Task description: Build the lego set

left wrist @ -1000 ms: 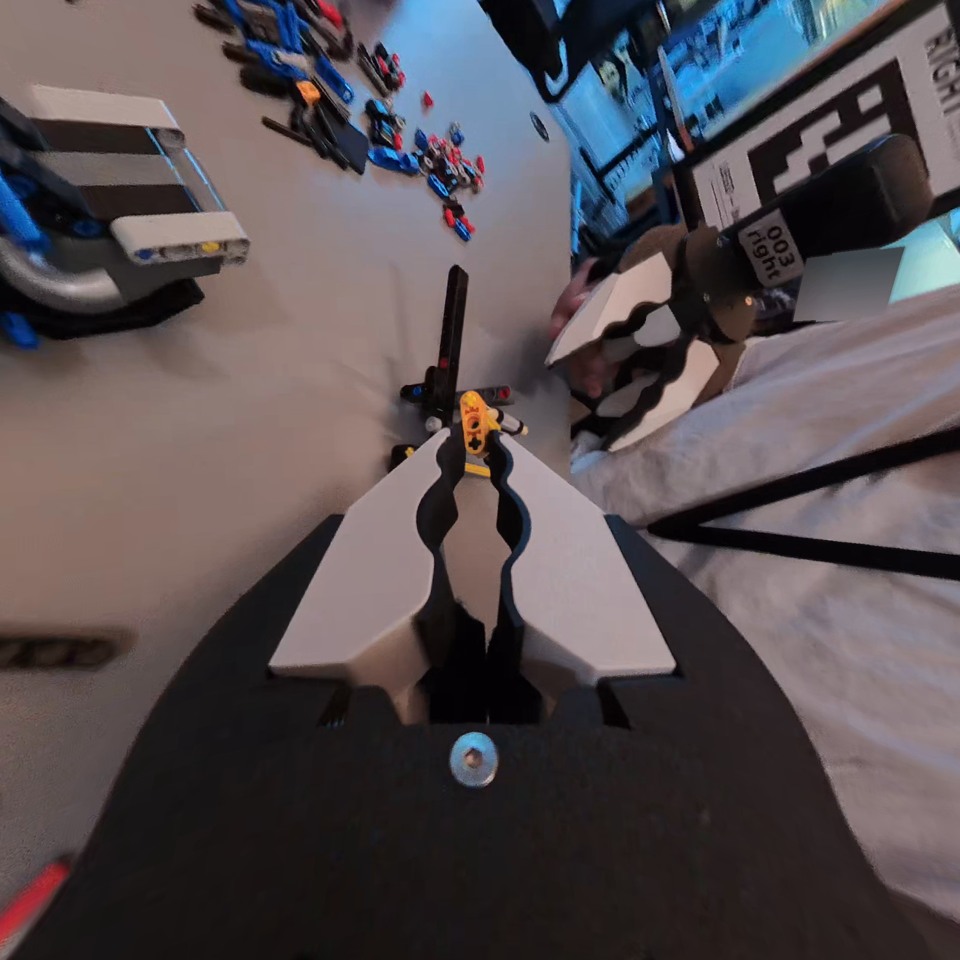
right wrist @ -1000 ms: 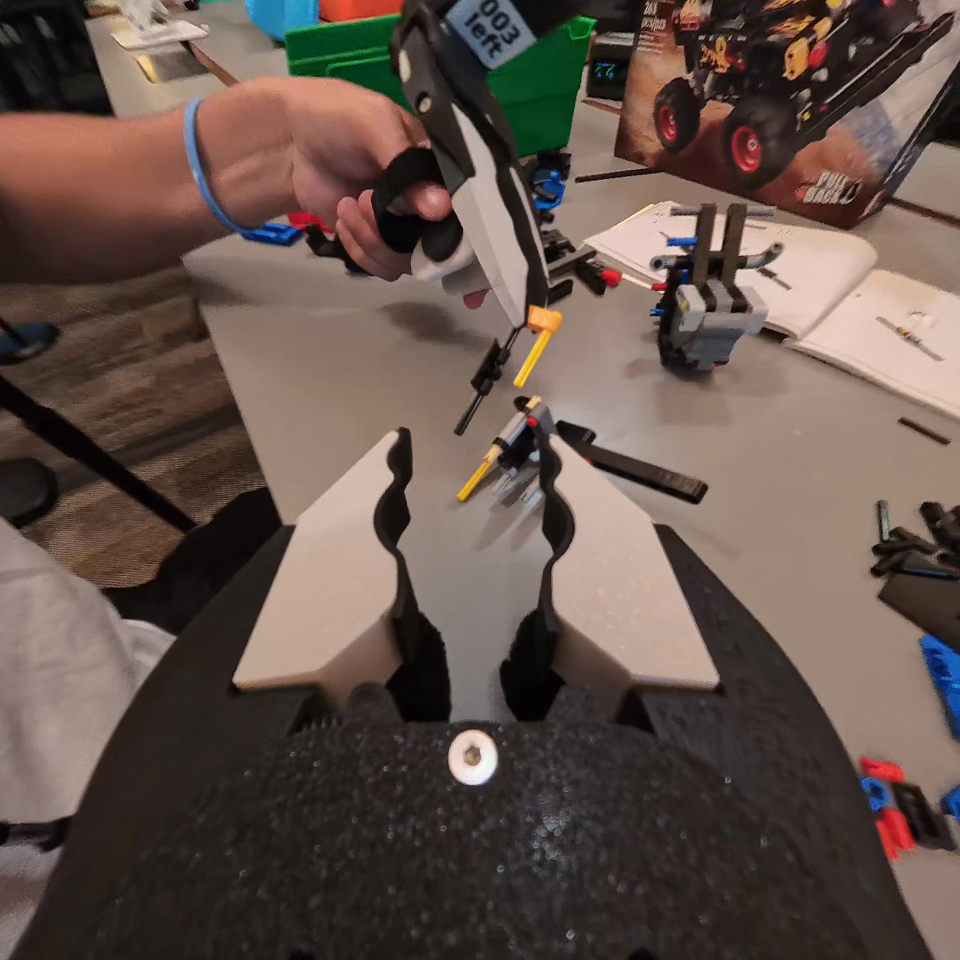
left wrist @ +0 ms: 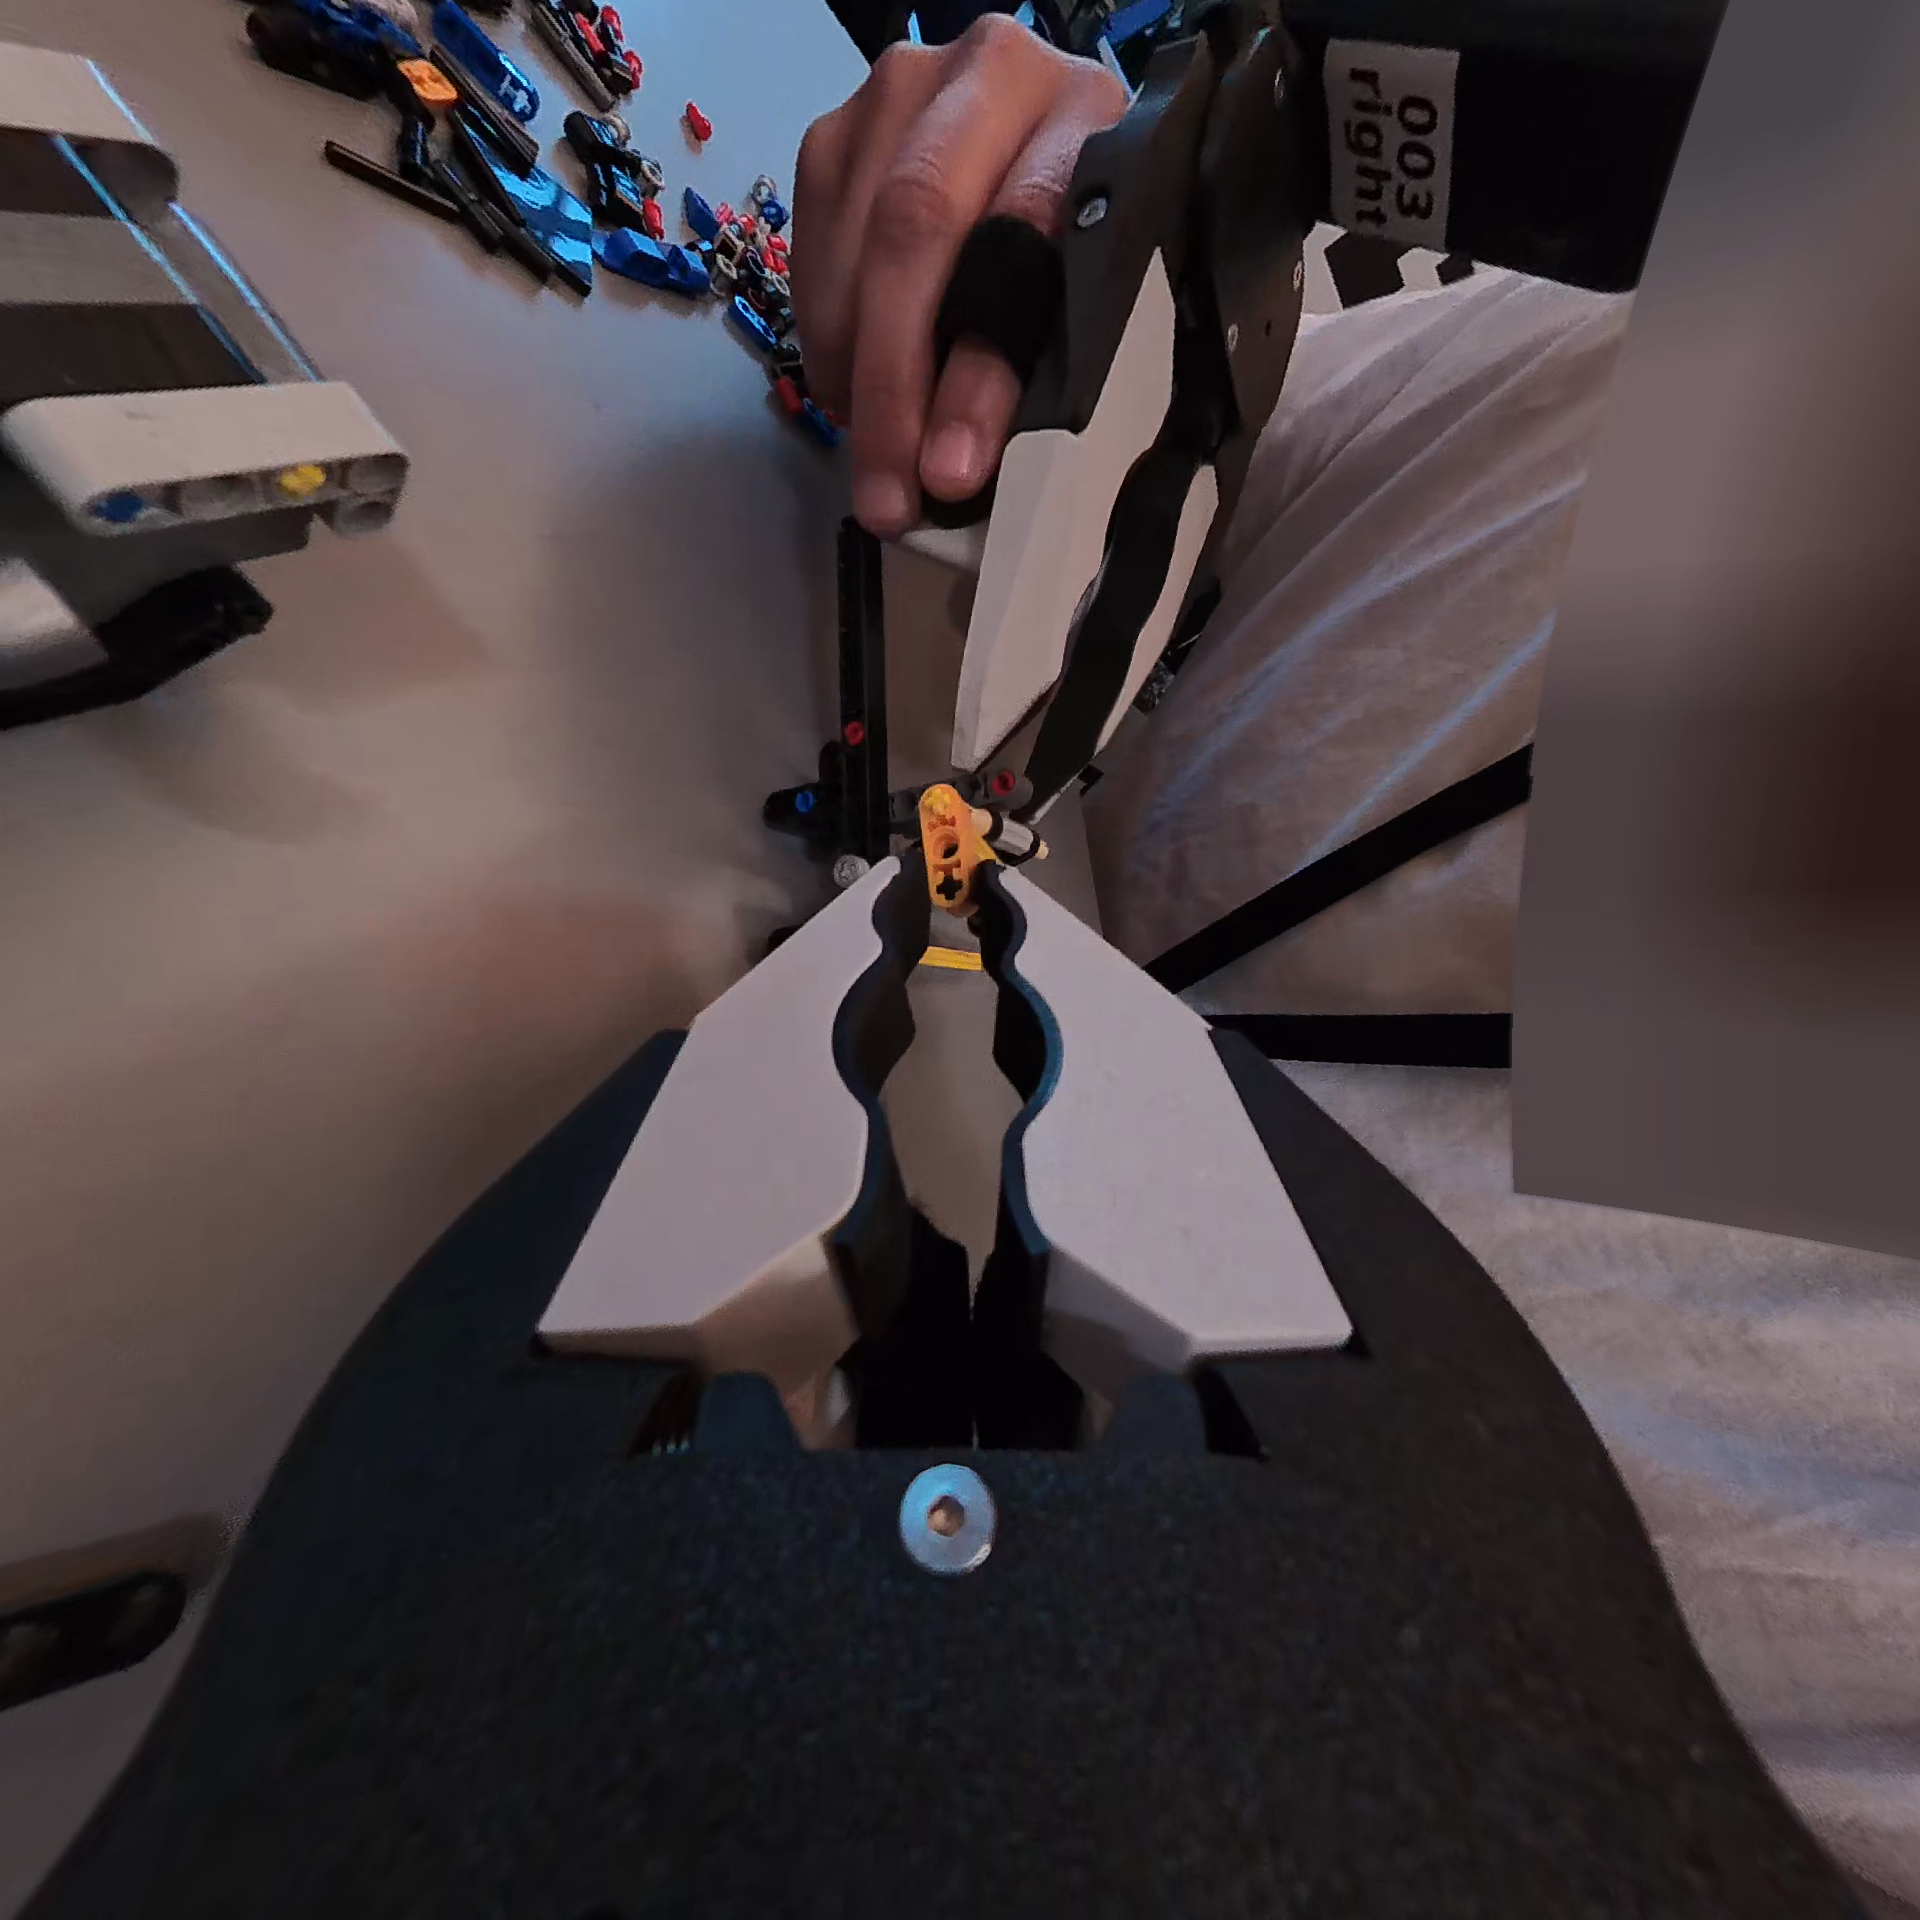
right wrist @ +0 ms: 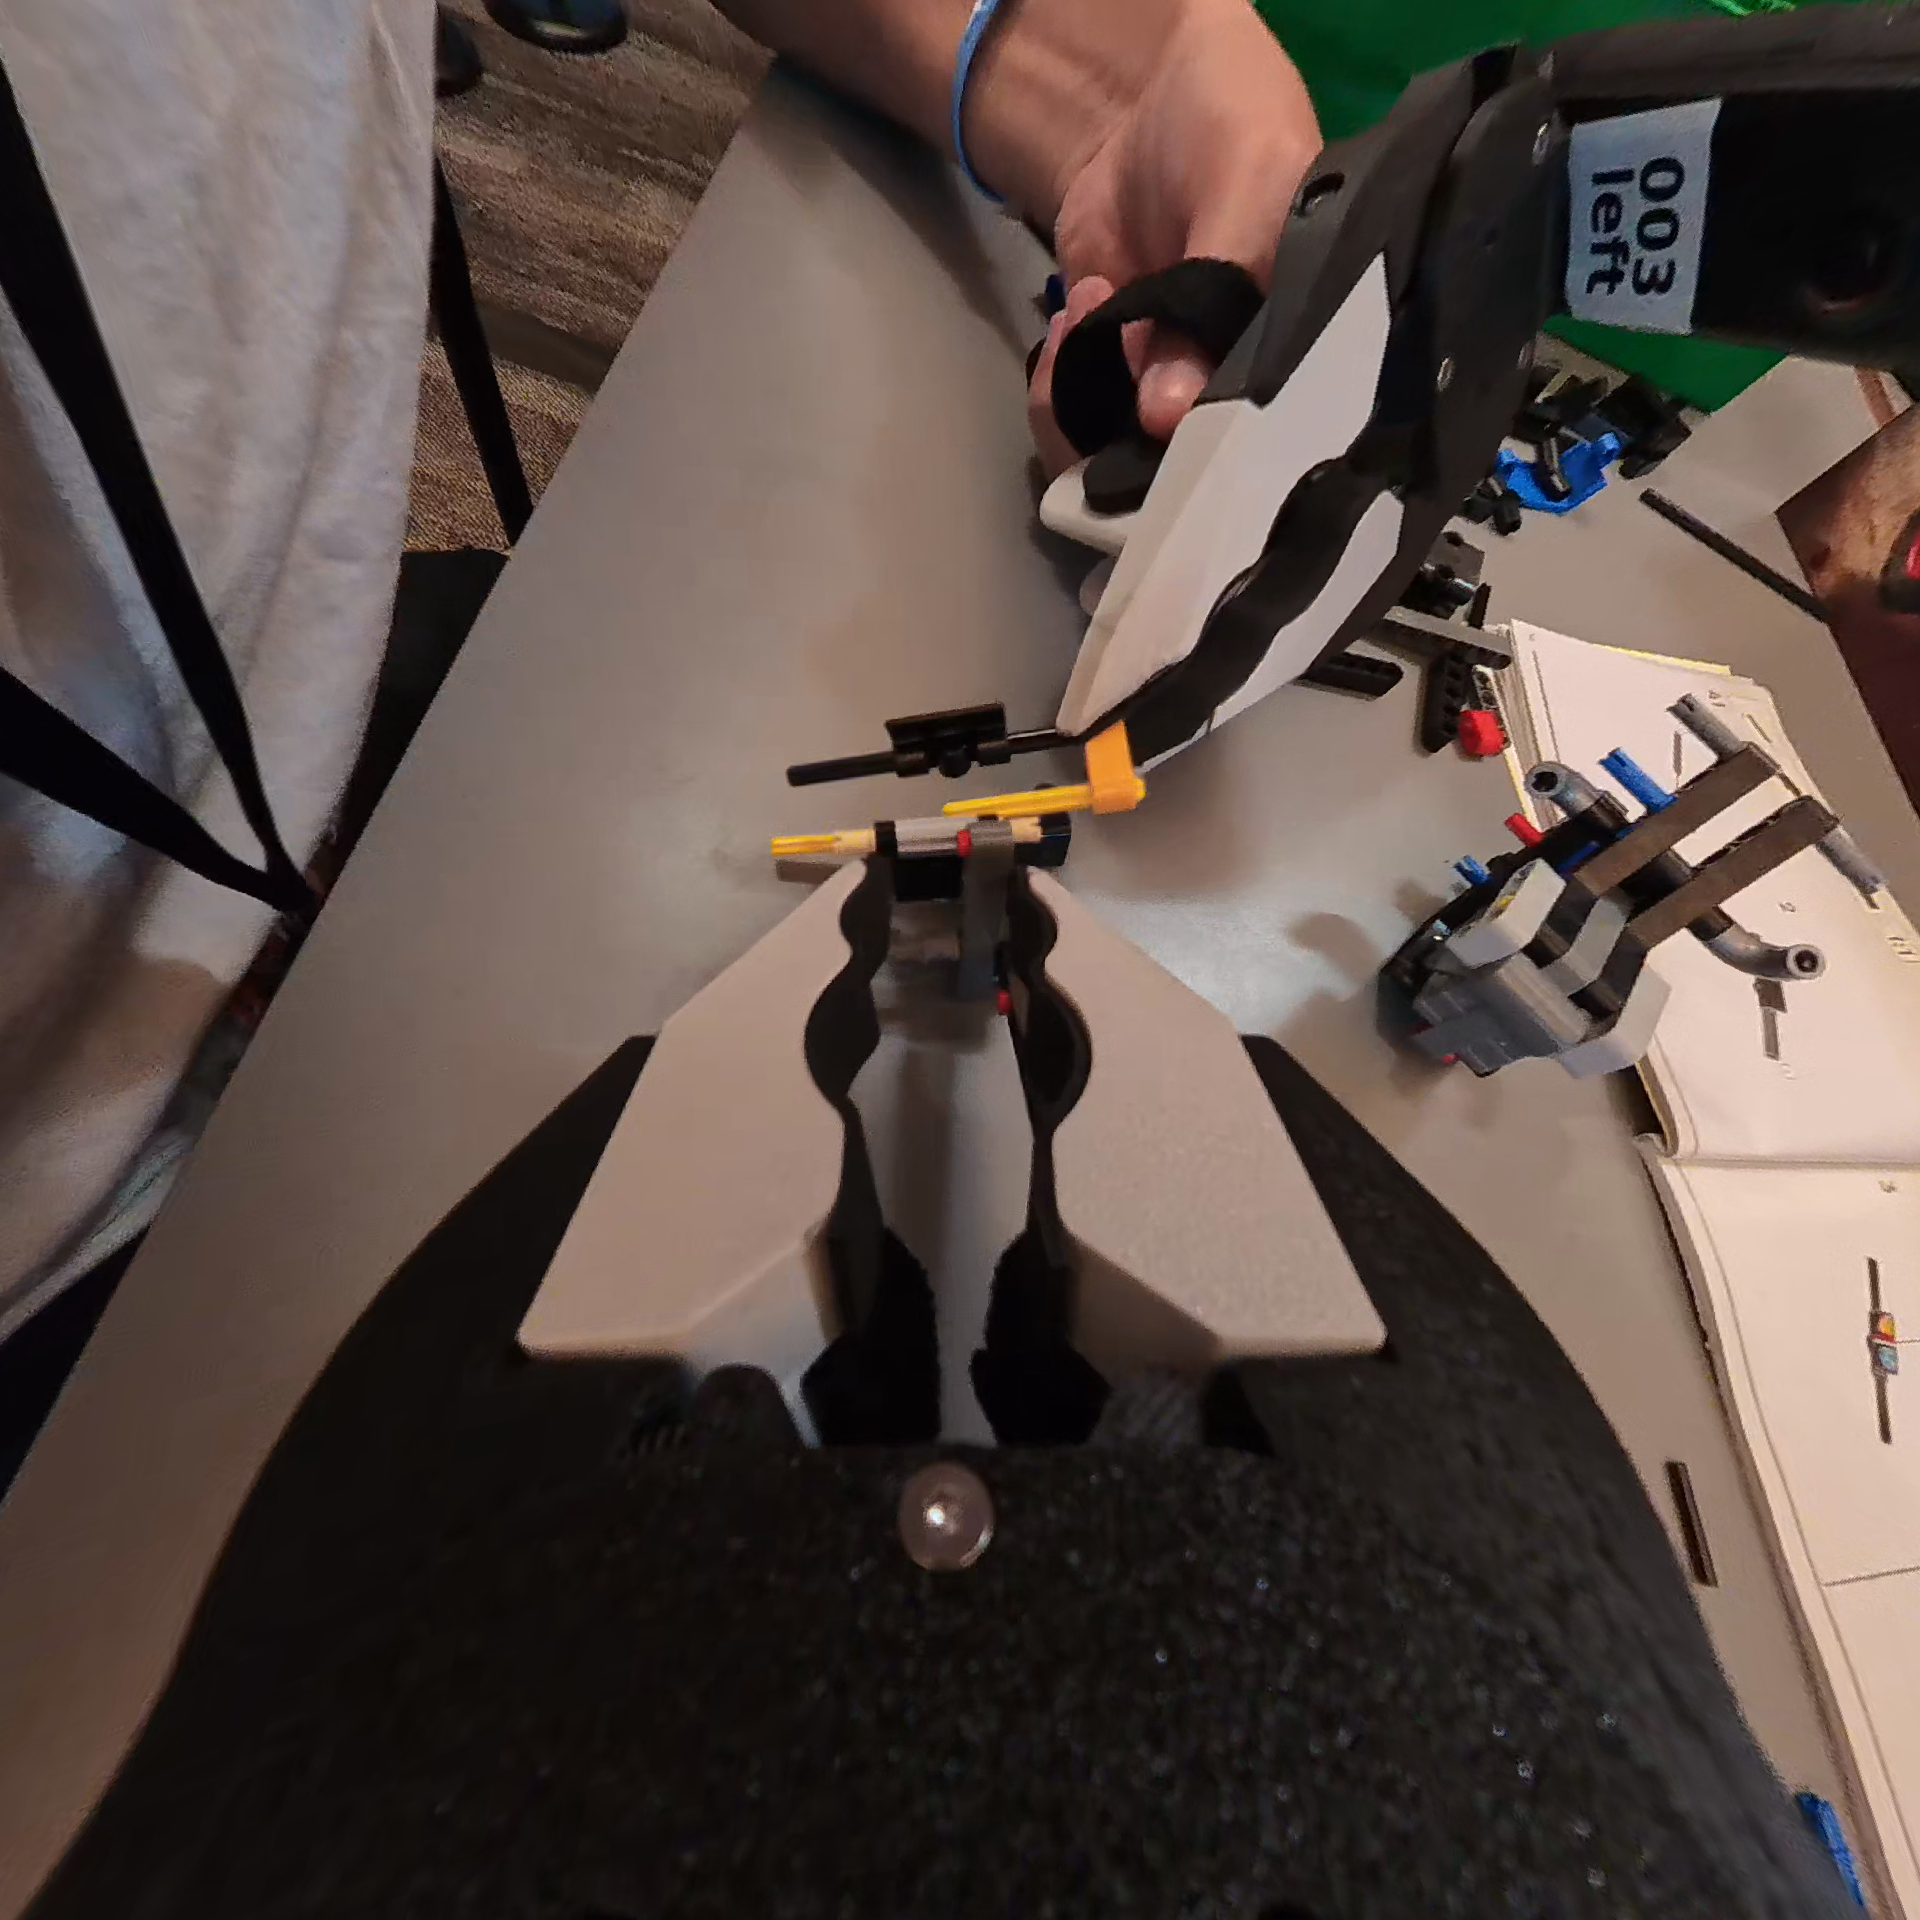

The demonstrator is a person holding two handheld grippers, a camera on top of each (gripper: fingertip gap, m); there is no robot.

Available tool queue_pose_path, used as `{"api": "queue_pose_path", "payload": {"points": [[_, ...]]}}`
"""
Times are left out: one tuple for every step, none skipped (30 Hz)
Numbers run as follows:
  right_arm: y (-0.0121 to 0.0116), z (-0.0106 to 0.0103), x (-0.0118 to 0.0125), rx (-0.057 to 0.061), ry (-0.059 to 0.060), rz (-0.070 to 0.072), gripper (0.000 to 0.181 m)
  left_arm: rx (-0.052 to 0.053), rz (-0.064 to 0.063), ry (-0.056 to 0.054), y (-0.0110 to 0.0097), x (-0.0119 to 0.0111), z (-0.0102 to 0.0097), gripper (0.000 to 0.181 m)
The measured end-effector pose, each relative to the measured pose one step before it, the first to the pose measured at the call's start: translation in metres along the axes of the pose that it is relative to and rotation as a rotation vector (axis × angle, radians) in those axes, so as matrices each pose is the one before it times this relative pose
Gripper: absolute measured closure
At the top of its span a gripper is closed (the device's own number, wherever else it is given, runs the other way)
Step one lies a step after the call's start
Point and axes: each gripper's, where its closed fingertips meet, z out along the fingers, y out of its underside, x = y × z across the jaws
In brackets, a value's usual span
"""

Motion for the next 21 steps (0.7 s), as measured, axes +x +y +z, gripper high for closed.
{"api": "queue_pose_path", "payload": {"points": [[-0.00045, 0.00044, -0.00094, 0.0056, -0.0086, 0.0084, 0.16, 0.0025, 0.0021, -0.0062, -0.00038, -0.00002, 0.00138, 0.174], [0.00019, 0.00065, -0.00119, 0.001, -0.0118, 0.0127, 0.16, 0.0049, 0.0033, -0.0114, -0.00079, -0.00063, 0.00086, 0.174], [0.0004, 0.00081, -0.00105, 0.0013, -0.009, 0.0089, 0.16, 0.0003, 0.005, -0.0083, -0.00033, -0.00007, 0.00044, 0.174], [0.00047, 0.00055, 0.00009, 0.0018, 0.0012, 0.0027, 0.16, -0.0026, 0.006, -0.0016, 0.00021, 0.00076, 0.00022, 0.174], [0.00084, 0.00044, -0.00016, -0.0011, 0.0003, -0.0015, 0.16, 0.0004, 0.0053, -0.0026, -0.00006, 0.00043, 0.00019, 0.174], [0.00074, 0.00025, 0.00007, -0.0015, 0.0022, -0.0017, 0.162, 0.0001, 0.0022, -0.0006, 0.00016, 0.00025, 0.00017, 0.174], [0.0005, 0.00011, 0.00036, 0.0007, 0.0037, -0.0035, 0.164, -0.0037, -0.0008, 0.0048, 0.00077, 0.00076, 0.00026, 0.174], [0.0004, -0.0003, 0.00114, 0.0007, 0.0081, -0.0061, 0.168, -0.0028, -0.0014, 0.0025, 0.00072, 0.00018, 0.00013, 0.174], [0.00033, -0.00044, 0.00087, 0.0004, 0.005, -0.0058, 0.17, -0.0023, -0.0005, 0.002, 0.00064, 0.0, 0.00008, 0.174], [0.00053, -0.0006, 0.00073, -0.0007, 0.0024, -0.0029, 0.172, -0.0033, -0.0011, 0.0041, 0.00051, 0.00011, -0.00029, 0.174], [-0.00011, -0.0009, 0.00048, 0.0027, 0.0, 0.0004, 0.172, 0.0003, -0.0017, 0.0034, -0.0002, -0.00013, -0.00071, 0.174], [-0.00051, -0.00108, -0.00006, 0.0061, -0.0037, 0.003, 0.171, 0.0047, -0.004, 0.0043, -0.00095, 0.00004, -0.00112, 0.174], [-0.00032, -0.00113, 0.00034, 0.0041, -0.0019, 0.0066, 0.169, 0.0059, -0.0049, 0.007, -0.00124, 0.00041, -0.00133, 0.174], [-0.00008, -0.00127, 0.00014, 0.0012, -0.0034, 0.0073, 0.166, 0.0046, -0.0051, 0.0067, -0.00111, 0.00015, -0.00129, 0.174], [-0.00036, -0.00168, 0.00009, 0.0026, -0.003, 0.0062, 0.164, 0.0074, -0.0045, 0.0012, -0.00155, -0.00078, -0.00136, 0.174], [-0.00022, -0.002, 0.00154, 0.0026, 0.0051, 0.0048, 0.163, 0.0081, -0.0039, -0.0007, -0.00179, -0.00115, -0.0016, 0.174], [-0.00015, -0.00234, 0.00206, 0.0026, 0.009, 0.0035, 0.161, 0.0051, -0.0044, -0.0021, -0.00158, -0.00165, -0.00159, 0.174], [0.00001, -0.00252, 0.00288, 0.0031, 0.0128, 0.006, 0.159, 0.0062, -0.0035, -0.0059, -0.00174, -0.00216, -0.00166, 0.174], [0.00083, -0.00192, 0.00279, -0.0012, 0.0099, 0.0133, 0.157, 0.0042, -0.0032, -0.0078, -0.00144, -0.00281, -0.00138, 0.174], [0.00232, -0.00061, 0.00137, -0.0081, -0.0024, 0.0252, 0.149, -0.0001, -0.0052, -0.0043, -0.00083, -0.00223, -0.00072, 0.174], [0.00405, 0.0011, -0.00012, -0.0203, -0.0172, 0.0289, 0.141, -0.0017, -0.0082, 0.0048, -0.00079, -0.00114, -0.00012, 0.174]]}}
